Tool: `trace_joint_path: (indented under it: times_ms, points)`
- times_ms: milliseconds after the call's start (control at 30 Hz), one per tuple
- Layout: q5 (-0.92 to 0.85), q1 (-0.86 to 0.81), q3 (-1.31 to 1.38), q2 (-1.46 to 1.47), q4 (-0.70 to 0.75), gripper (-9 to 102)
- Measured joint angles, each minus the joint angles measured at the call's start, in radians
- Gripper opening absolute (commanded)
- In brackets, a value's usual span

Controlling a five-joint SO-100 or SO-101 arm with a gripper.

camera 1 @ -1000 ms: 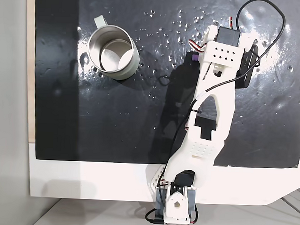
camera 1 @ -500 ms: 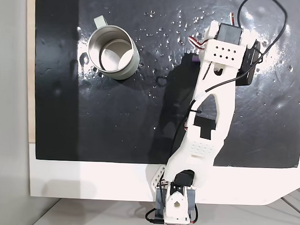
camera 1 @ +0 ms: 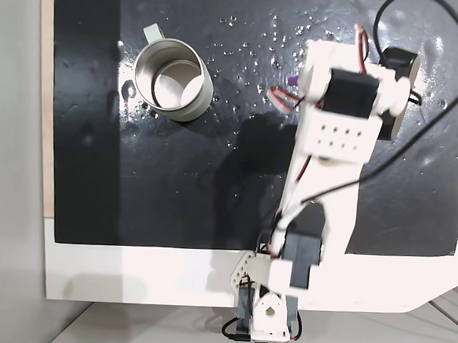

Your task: Grasp a pengrip and put it in the cup.

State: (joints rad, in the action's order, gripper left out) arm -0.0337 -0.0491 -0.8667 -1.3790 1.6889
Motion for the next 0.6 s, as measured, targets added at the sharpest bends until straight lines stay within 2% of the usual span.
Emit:
trace_joint_path:
  times_ms: [267,433,600]
  points:
    - [0.0,0.069,-0.04,-0.23,0.0,0]
    - [0.0,0.12,-0.028,-0.227,0.0,0]
    - [-0.009,0.222,0.155,-0.086,0.0,0]
